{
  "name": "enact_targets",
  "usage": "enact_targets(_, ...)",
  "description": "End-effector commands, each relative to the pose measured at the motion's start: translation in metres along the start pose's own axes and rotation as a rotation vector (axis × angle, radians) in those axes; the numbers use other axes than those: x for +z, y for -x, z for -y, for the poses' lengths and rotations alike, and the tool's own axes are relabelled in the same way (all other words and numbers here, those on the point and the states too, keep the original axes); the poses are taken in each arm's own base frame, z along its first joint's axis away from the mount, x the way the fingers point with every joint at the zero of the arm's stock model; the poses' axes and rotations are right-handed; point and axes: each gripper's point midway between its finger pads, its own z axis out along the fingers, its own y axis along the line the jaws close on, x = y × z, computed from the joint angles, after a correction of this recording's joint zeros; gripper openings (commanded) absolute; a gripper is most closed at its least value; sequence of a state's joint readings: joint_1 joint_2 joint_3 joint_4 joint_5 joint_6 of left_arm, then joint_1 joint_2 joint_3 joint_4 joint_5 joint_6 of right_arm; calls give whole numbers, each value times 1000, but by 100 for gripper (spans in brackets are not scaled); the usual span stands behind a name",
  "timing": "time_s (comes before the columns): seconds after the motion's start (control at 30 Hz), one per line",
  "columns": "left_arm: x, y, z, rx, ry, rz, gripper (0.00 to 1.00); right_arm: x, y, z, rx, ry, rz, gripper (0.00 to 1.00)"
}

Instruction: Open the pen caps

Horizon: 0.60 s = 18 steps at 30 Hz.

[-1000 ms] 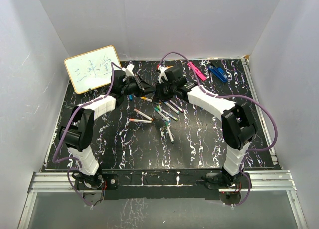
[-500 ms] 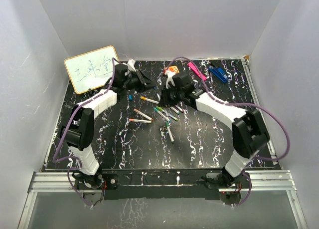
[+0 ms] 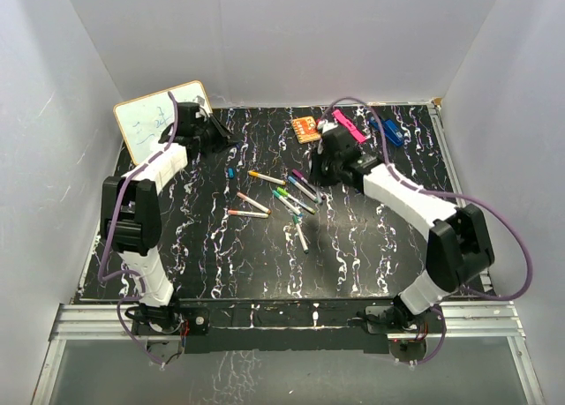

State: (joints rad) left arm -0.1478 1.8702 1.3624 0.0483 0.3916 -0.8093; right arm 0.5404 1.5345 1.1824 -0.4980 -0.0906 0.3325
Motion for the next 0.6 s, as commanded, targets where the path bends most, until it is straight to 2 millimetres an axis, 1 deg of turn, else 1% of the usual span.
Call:
enact_targets(0.0,-37,-17,-40,178,259,-76,0,-4,83,61,92,-229,198,0)
enact_targets(0.07,-43,-25,-59,219,330,-117,0,-5,104,81,102,-271,247,0)
enact_targets(0.13,-46,-30,-74,237,388,-142,0,-6,119,103,108,-317,277,0)
enact_targets(0.23,-48,-33,-91,263,455,-164,0,-11,132,141,144,-383,285,0)
enact_targets(0.3,-47,-33,-99,276,485,-169,0,-15,136,160,158,-418,292,0)
enact_targets(0.37,-44,-32,-105,286,507,-172,0,-20,138,174,159,-448,299,0)
enact_targets(0.43,-39,-33,-113,288,525,-177,0,-12,132,191,168,-476,270,0)
enact_targets(0.57,-28,-36,-127,291,555,-201,0,-11,126,211,198,-497,261,0)
